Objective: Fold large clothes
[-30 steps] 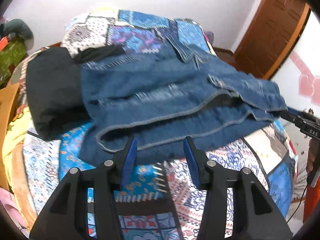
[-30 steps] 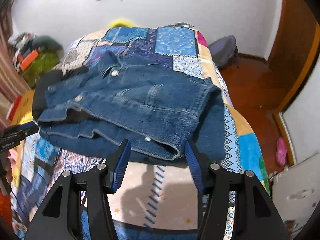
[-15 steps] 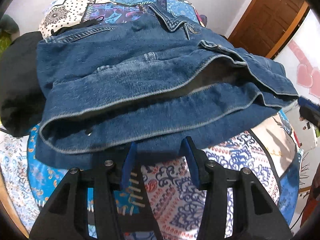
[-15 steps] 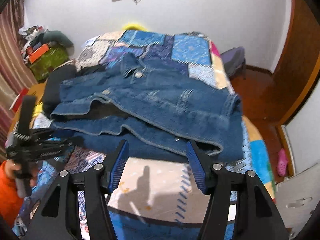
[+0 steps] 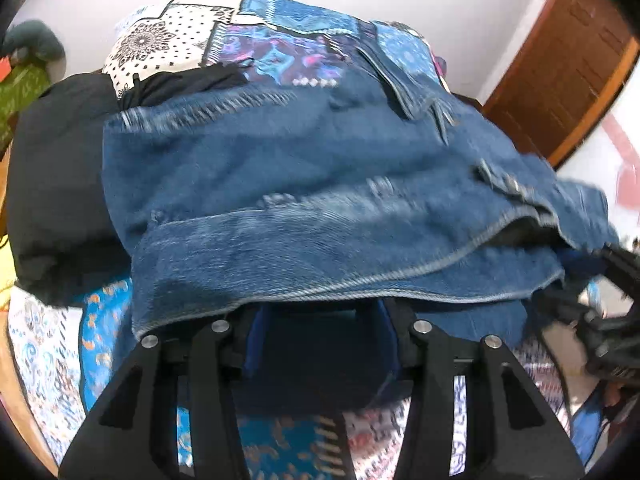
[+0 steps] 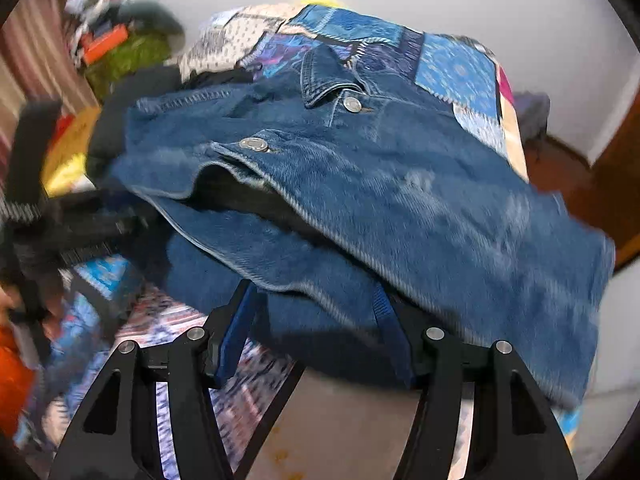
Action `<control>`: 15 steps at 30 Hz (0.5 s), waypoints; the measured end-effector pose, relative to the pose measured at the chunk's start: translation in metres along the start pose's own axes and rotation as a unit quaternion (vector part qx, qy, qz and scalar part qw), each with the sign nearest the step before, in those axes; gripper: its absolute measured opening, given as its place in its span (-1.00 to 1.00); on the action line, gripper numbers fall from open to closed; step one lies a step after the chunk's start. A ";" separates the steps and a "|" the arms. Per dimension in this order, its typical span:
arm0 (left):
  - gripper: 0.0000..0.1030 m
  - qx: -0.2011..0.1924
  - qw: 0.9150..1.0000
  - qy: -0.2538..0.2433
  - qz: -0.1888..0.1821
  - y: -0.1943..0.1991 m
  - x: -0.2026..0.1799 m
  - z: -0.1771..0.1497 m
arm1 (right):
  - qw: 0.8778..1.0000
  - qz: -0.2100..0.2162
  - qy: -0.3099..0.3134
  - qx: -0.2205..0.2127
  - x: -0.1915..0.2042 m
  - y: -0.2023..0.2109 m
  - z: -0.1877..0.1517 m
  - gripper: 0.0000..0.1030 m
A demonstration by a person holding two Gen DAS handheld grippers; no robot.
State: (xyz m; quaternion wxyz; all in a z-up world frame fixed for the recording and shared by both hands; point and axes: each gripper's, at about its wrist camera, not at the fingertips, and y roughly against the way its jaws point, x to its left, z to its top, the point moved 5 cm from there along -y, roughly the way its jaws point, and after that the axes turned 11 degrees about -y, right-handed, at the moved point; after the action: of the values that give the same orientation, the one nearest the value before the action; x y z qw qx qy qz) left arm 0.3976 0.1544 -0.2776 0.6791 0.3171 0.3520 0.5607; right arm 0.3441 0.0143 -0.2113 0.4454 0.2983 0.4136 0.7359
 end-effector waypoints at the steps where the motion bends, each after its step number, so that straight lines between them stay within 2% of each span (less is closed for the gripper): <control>1: -0.14 -0.001 1.000 0.002 -0.003 0.000 0.003 0.006 | 1.000 -0.002 0.014 0.001 0.000 -0.003 0.003 0.09; 4: -0.22 -0.012 1.000 -0.009 0.001 0.005 0.009 0.031 | 0.999 -0.033 0.035 -0.016 -0.014 -0.003 0.021 0.09; 7: -0.23 -0.040 0.999 -0.029 0.012 0.015 0.011 0.062 | 0.997 -0.057 0.013 -0.049 -0.034 0.006 0.052 0.08; 8: -0.23 -0.053 0.998 -0.029 0.030 0.020 0.014 0.074 | 0.995 -0.076 0.001 -0.066 -0.042 0.011 0.062 0.05; 10: -0.19 -0.081 0.991 -0.031 0.098 0.031 0.025 0.094 | 0.986 -0.123 -0.031 -0.108 -0.061 0.026 0.085 0.09; 11: -0.18 -0.091 0.988 -0.030 0.125 0.037 0.032 0.103 | 0.983 -0.132 -0.045 -0.123 -0.068 0.032 0.092 0.09; 13: -0.17 -0.100 0.986 -0.018 0.130 0.048 0.041 0.111 | 0.982 -0.114 -0.076 -0.133 -0.079 0.048 0.100 0.09; 15: -0.15 -0.108 0.989 -0.011 0.104 0.060 0.045 0.111 | 0.983 -0.073 -0.097 -0.135 -0.083 0.062 0.097 0.09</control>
State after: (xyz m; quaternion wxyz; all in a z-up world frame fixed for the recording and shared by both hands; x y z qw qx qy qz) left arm 0.4633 0.2051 -0.1729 0.6509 0.2834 0.2468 0.6596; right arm 0.4322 -0.0433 -0.1168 0.5718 0.2742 0.2860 0.7184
